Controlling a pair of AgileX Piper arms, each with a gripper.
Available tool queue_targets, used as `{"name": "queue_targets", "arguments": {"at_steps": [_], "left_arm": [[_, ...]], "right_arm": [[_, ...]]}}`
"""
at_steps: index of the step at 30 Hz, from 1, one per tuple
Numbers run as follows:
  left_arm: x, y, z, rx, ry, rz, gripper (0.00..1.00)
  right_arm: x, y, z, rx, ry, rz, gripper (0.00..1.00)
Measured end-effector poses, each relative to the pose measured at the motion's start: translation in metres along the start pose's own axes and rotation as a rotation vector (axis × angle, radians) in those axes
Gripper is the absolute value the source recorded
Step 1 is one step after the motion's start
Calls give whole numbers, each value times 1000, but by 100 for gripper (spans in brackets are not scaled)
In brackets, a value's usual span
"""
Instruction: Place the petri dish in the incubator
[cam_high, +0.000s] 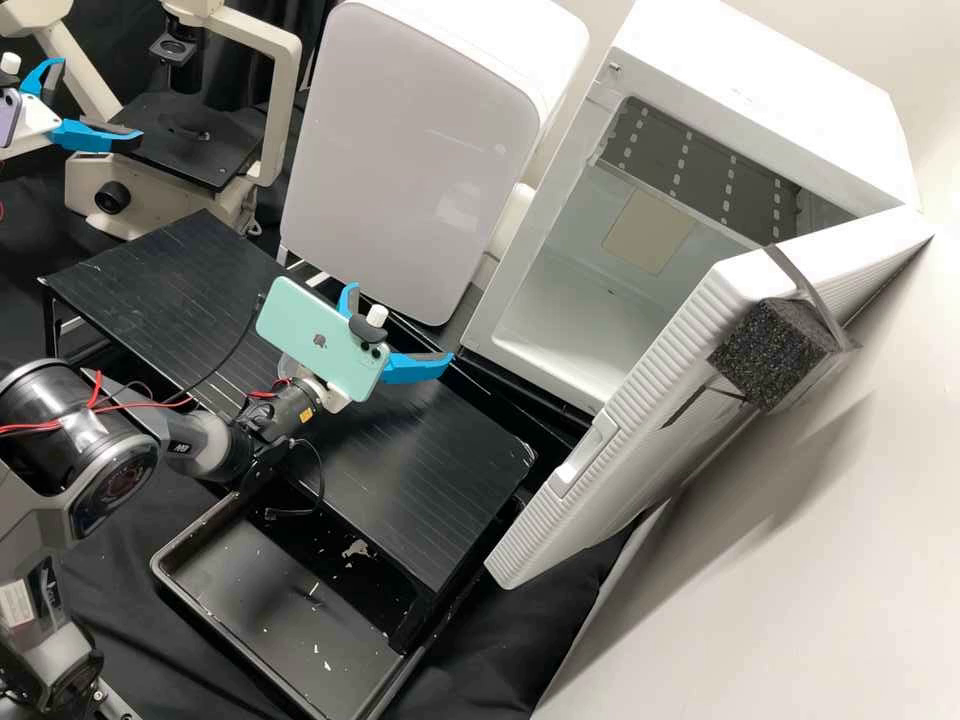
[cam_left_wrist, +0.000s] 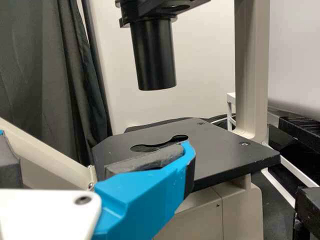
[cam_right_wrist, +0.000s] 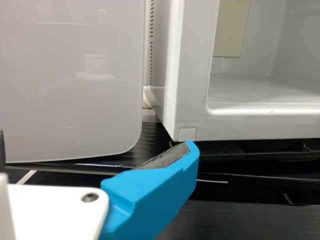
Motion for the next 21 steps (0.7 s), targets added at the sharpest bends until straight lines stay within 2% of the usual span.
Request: {"name": "queue_targets", "arguments": {"at_steps": [9,13,17,21], "left_arm": [[0,0,0,0,0,0,100],[0,0,0,0,0,0,100],[0,0,0,0,0,0,100],[0,0,0,0,0,0,100]], "right_arm": [[-1,0,0,0,1,0,100],[-13,-1,1,1,4,6,100],[-36,4,-2,-1,43,53,100],[-62,9,-10,-1,112,115,100]]}}
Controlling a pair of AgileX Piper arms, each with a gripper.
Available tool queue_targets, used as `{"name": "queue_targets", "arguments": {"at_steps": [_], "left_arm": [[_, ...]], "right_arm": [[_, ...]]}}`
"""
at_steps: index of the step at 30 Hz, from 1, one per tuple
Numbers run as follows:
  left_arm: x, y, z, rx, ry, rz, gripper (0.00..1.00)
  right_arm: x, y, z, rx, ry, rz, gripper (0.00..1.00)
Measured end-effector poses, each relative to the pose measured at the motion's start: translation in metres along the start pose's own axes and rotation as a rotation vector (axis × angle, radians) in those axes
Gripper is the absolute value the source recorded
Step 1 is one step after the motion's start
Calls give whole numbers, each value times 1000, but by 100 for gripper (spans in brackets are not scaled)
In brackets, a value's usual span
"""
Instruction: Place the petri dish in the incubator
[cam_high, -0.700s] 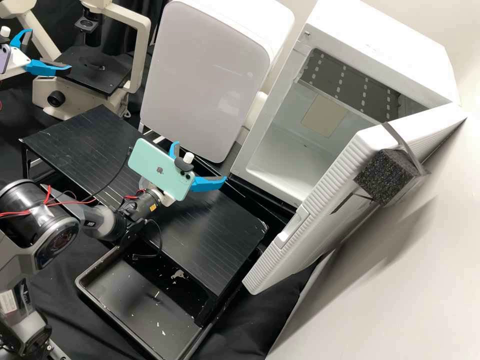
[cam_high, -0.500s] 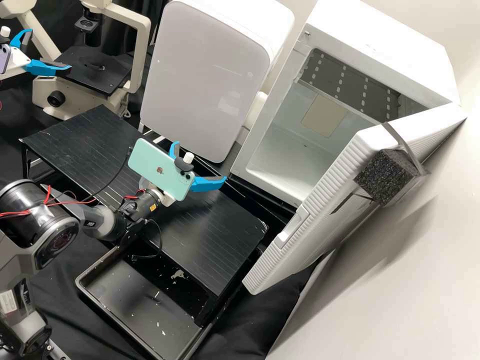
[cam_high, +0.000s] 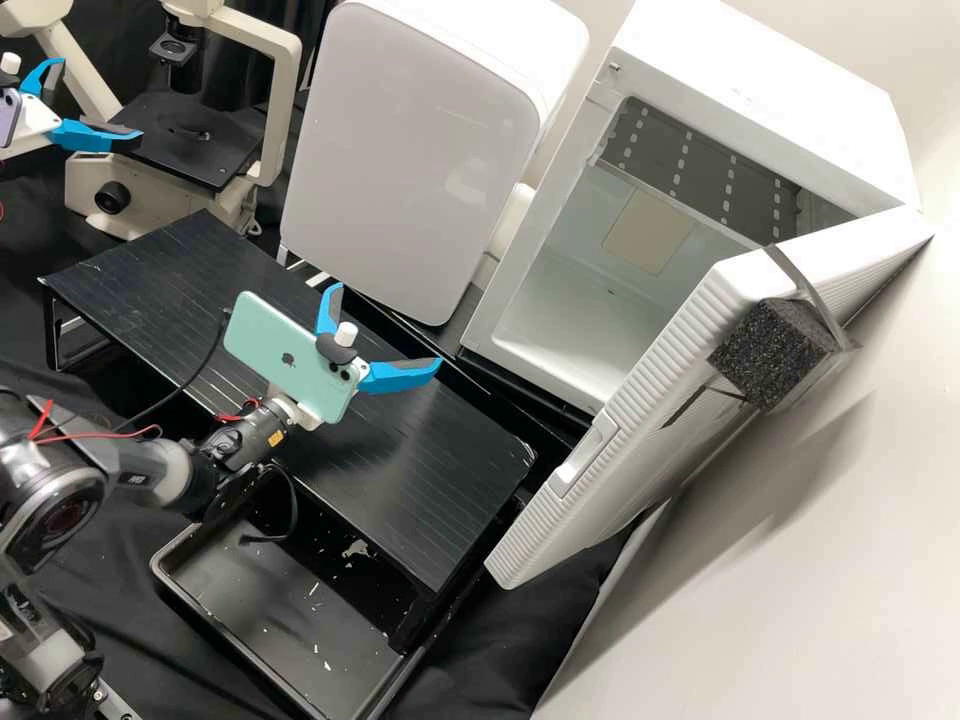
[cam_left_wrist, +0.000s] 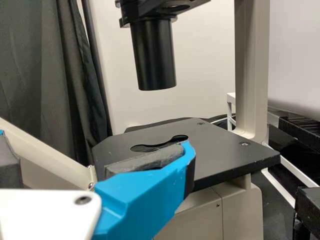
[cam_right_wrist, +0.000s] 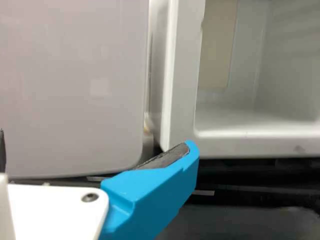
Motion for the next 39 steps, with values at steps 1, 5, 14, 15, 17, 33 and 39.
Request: {"name": "queue_targets", "arguments": {"at_steps": [1,5,14,15,17,33,39], "left_arm": [[0,0,0,0,0,0,100],[0,0,0,0,0,0,100],[0,0,0,0,0,0,100],[0,0,0,0,0,0,100],[0,0,0,0,0,0,100],[0,0,0,0,0,0,100],[0,0,0,0,0,0,100]], "right_arm": [[-6,0,-2,2,18,7,100],[-27,-12,-12,14,70,-29,100],[-50,-36,-8,-15,36,-141,100],[-51,-36,-7,-12,25,-140,100],[-53,-35,-4,-7,3,-130,100],[-53,-51,9,-22,-77,-198,100],[-51,-44,19,-29,-124,-157,100]]}}
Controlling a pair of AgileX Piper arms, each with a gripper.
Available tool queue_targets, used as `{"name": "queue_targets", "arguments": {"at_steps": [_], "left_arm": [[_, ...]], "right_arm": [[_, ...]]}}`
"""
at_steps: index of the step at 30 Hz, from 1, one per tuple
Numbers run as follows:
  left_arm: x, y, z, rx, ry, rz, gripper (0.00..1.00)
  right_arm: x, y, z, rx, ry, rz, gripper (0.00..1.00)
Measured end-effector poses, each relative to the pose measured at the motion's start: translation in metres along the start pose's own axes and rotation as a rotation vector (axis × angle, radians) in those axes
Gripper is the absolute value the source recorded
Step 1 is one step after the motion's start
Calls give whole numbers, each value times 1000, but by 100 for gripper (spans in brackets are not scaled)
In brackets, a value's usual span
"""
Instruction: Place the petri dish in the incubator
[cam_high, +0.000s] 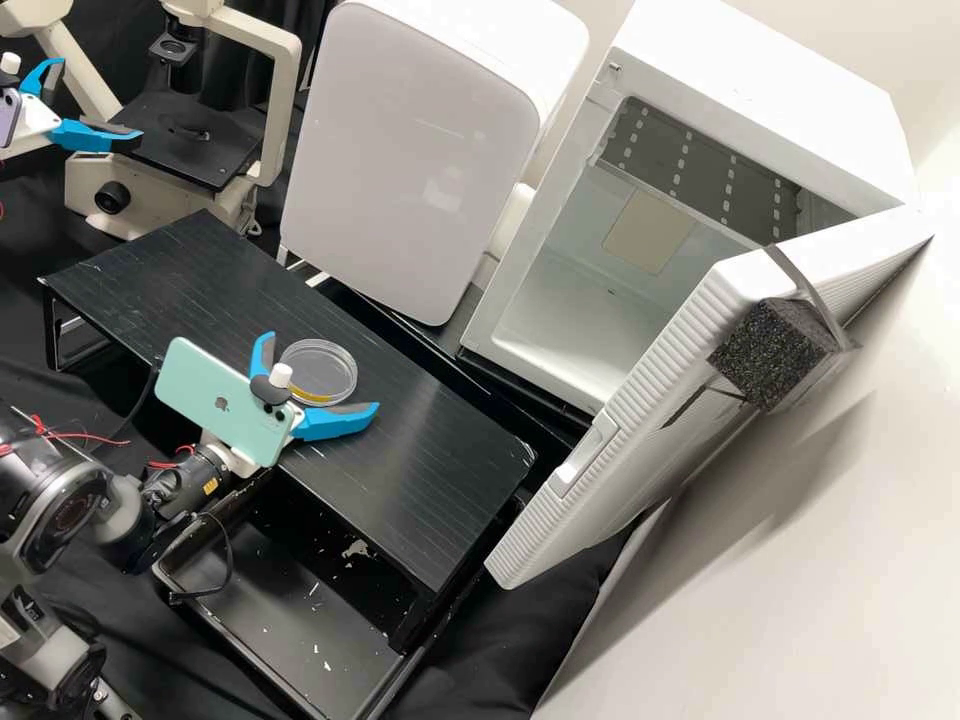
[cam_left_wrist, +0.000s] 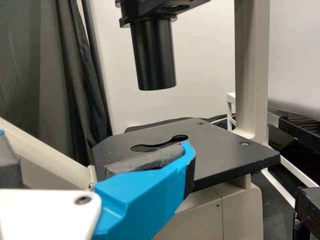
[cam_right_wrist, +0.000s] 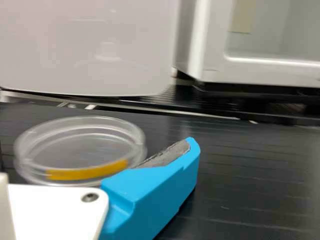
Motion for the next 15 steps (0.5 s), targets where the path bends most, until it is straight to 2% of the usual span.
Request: {"name": "queue_targets", "arguments": {"at_steps": [12,13,15], "left_arm": [[0,0,0,0,0,0,100],[0,0,0,0,0,0,100],[0,0,0,0,0,0,100]], "right_arm": [[2,0,4,11,-4,2,100],[2,0,3,13,-2,3,0],[3,0,3,10,4,1,0]]}}
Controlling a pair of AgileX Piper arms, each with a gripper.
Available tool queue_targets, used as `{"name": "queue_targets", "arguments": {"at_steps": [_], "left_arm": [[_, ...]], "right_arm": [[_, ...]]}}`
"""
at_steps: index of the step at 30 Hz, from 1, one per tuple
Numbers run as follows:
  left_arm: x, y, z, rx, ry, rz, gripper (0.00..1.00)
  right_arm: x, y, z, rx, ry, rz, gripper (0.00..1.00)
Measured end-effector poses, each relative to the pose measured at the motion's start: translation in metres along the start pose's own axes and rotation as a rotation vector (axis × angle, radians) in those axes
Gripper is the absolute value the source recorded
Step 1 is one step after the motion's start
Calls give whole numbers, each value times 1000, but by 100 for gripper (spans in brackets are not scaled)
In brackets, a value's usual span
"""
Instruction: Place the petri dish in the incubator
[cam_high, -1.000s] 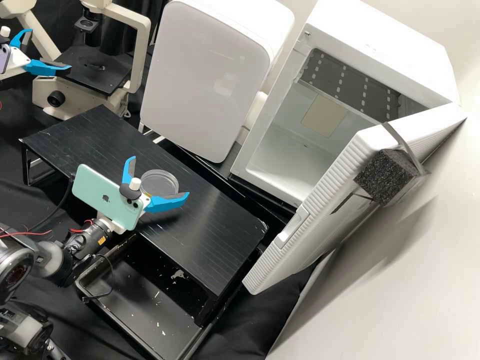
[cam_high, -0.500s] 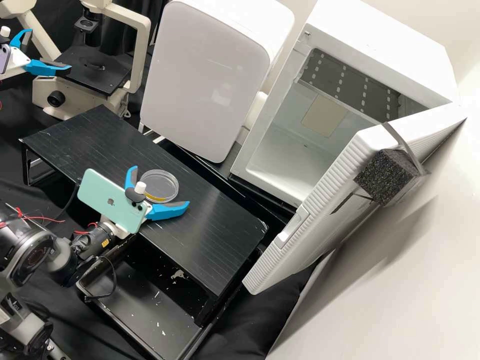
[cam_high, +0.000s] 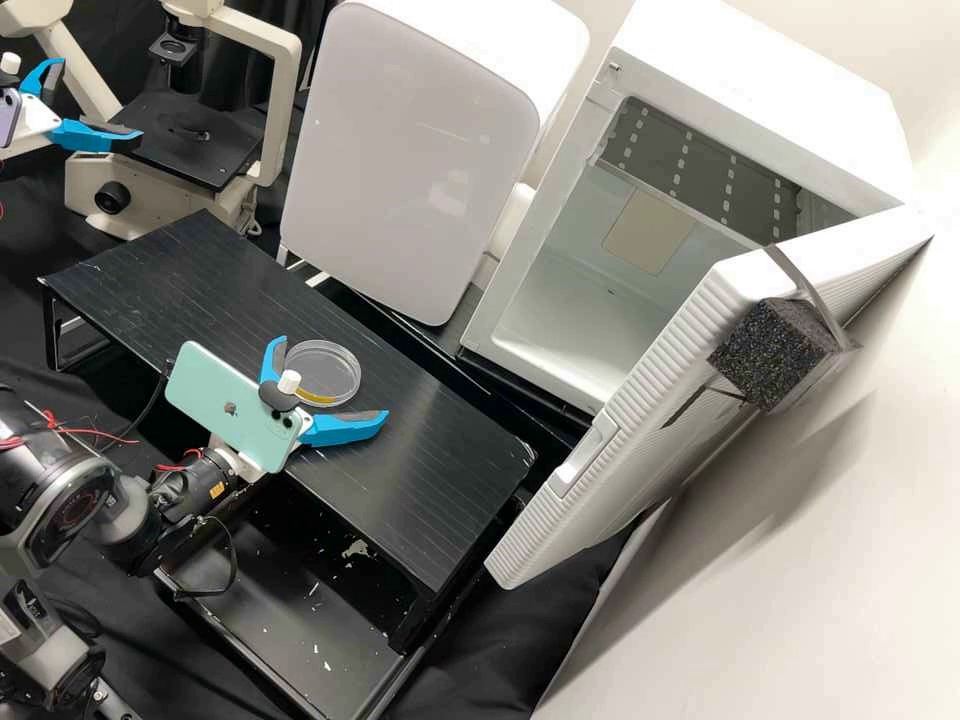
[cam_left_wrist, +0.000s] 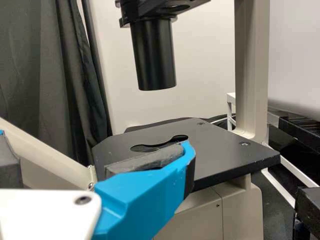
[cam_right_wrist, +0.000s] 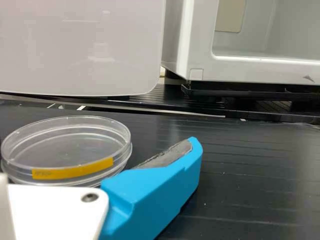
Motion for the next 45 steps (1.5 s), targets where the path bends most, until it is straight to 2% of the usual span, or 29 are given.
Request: {"name": "queue_targets", "arguments": {"at_steps": [26,45], "left_arm": [[0,0,0,0,0,0,100],[0,0,0,0,0,0,100]], "right_arm": [[0,-3,-3,-16,35,-30,0],[0,-3,-4,-4,42,-36,0]]}}
